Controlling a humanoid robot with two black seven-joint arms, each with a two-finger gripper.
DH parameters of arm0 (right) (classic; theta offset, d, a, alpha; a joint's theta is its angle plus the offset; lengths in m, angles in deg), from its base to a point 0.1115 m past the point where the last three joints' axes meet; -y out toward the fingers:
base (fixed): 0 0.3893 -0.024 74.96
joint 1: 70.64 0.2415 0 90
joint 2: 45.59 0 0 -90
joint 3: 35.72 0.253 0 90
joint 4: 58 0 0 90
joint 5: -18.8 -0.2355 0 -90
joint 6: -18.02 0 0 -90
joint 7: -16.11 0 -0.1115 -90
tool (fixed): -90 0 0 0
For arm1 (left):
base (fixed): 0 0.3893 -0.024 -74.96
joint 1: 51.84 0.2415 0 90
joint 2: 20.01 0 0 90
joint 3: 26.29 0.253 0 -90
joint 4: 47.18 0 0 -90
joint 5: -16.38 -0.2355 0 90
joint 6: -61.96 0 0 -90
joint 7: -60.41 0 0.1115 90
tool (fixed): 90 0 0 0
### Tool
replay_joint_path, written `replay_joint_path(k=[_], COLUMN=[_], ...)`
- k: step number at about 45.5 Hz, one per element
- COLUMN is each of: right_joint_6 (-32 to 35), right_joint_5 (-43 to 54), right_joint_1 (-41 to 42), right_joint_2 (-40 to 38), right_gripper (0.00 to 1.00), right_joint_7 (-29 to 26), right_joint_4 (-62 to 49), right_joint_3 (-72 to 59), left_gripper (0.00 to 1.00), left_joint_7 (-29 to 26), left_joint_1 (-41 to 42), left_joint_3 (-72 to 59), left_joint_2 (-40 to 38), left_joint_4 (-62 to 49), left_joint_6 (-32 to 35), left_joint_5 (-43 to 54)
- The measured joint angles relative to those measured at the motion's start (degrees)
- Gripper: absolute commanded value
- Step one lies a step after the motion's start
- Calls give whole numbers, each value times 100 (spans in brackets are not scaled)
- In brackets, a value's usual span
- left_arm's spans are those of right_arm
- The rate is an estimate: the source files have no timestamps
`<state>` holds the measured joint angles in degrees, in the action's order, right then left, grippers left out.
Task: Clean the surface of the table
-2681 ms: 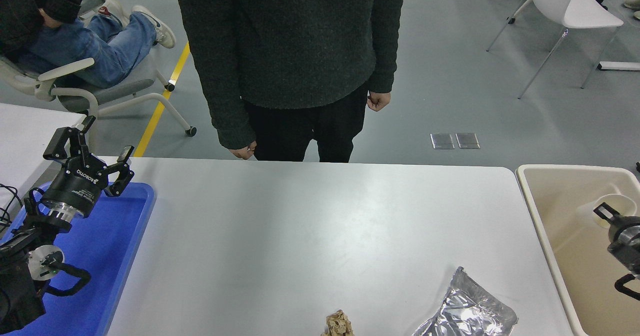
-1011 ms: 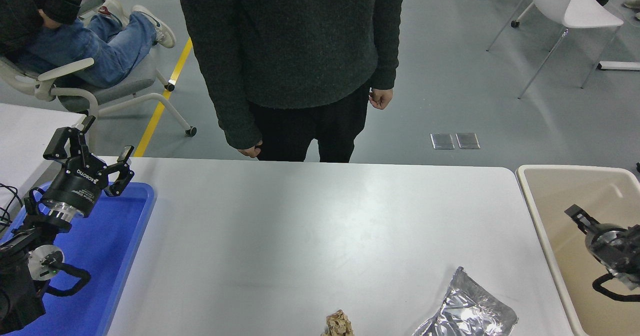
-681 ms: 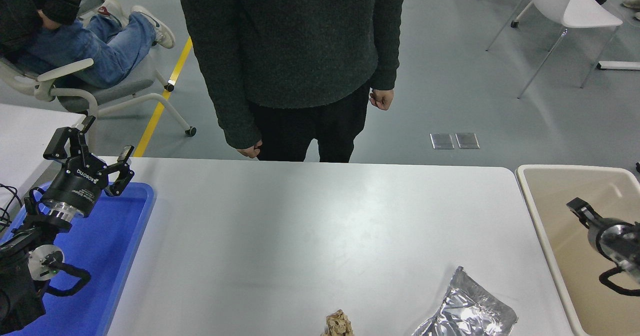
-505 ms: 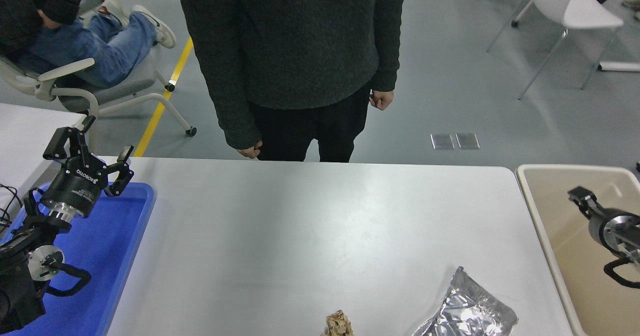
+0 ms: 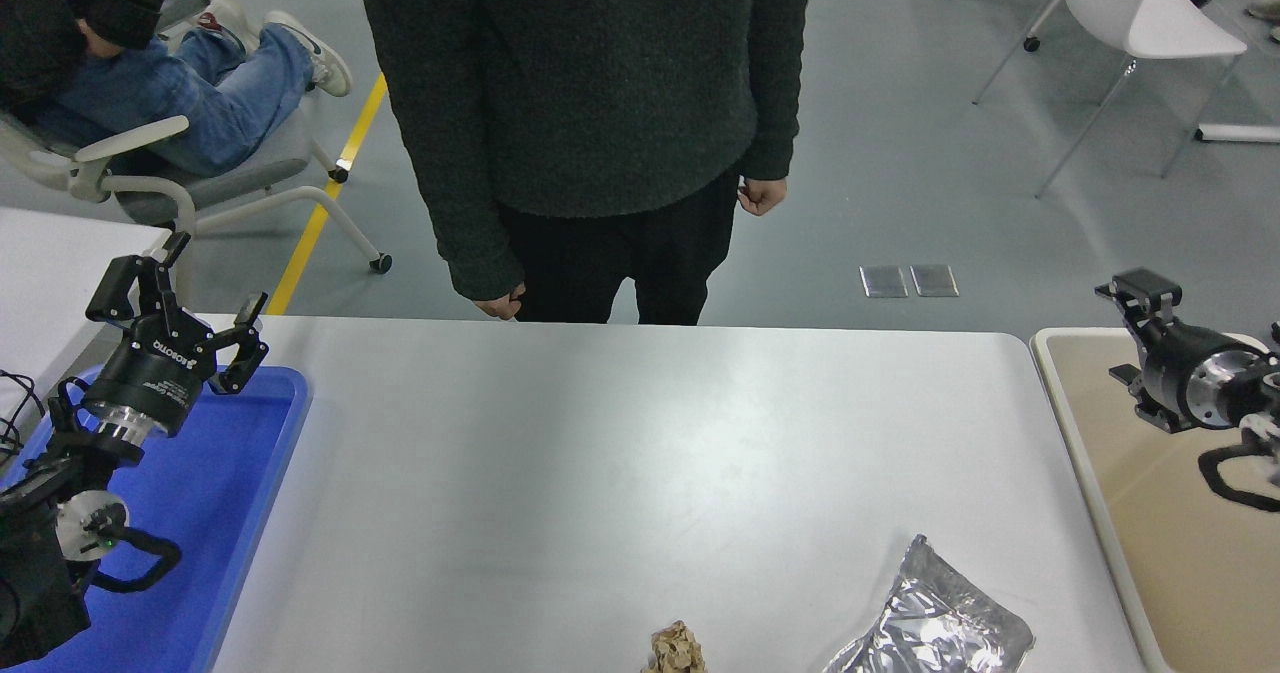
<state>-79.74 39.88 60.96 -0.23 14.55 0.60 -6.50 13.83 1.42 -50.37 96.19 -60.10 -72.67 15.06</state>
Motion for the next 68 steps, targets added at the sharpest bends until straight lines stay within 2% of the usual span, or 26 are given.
replay_joint_path(k=[12,27,43,68], right_joint_6=[-17,-30,-39,-33], right_joint_5=[0,44,362,589], right_joint_1=[-457,-951,-1250,-1315], right_joint_2=[369,1098,1869,2158], right_gripper=[98,98,98,98], right_joint_7=[227,728,1192,1521], right_joint_4=[607,766,509,-8], right_joint_3=[1035,1748,2018,2068], left_gripper=[100,100,100,100], left_joint_7=[0,0,0,0], left_joint_1=[0,0,0,0], left_joint_3=[0,0,0,0], left_joint_2=[0,0,0,0], left_joint_4=[0,1,1,1], left_joint_6=[-2,-2,-2,-2], left_joint_5=[0,0,0,0])
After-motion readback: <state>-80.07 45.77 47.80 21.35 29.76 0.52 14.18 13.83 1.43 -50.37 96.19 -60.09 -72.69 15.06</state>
